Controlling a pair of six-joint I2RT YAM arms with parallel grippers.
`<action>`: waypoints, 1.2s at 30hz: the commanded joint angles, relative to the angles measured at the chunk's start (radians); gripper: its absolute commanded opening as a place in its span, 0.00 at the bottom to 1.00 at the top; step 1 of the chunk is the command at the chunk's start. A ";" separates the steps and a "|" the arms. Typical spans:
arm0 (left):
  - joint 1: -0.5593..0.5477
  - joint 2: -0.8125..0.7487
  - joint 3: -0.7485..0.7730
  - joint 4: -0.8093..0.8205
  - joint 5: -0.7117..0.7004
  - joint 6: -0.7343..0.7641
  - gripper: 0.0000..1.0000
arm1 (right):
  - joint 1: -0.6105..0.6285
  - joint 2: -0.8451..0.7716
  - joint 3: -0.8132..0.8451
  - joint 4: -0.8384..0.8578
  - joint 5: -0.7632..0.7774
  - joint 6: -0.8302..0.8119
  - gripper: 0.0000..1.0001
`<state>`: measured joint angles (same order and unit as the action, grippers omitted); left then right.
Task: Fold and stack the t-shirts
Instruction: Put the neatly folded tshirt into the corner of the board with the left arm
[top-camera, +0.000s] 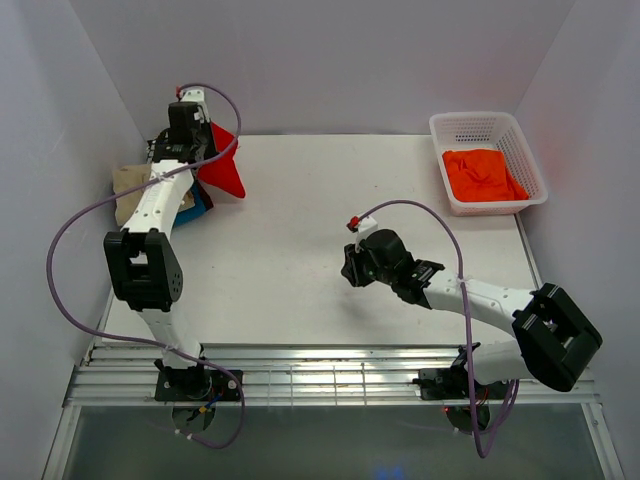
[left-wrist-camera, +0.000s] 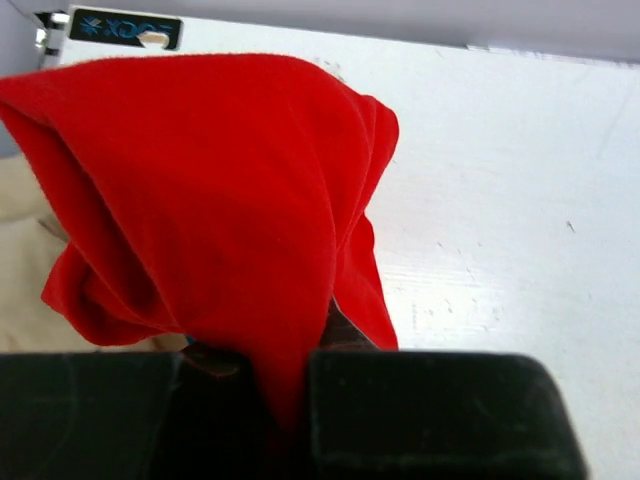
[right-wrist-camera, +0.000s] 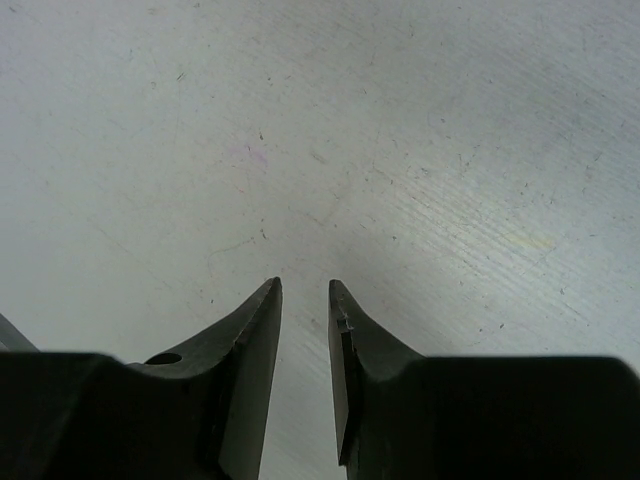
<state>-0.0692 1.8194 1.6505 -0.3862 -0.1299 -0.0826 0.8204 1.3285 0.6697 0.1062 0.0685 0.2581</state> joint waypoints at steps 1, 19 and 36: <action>0.045 0.003 0.124 -0.048 0.053 0.032 0.03 | 0.008 -0.015 -0.005 0.035 -0.016 -0.006 0.32; 0.212 -0.095 0.098 -0.029 0.062 0.047 0.03 | 0.011 0.024 0.004 0.041 -0.049 -0.007 0.32; 0.276 -0.190 -0.073 0.052 0.006 0.032 0.02 | 0.013 -0.018 0.005 0.021 -0.045 -0.017 0.32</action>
<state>0.1871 1.6928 1.5997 -0.4068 -0.0971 -0.0444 0.8268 1.3468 0.6693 0.1070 0.0231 0.2543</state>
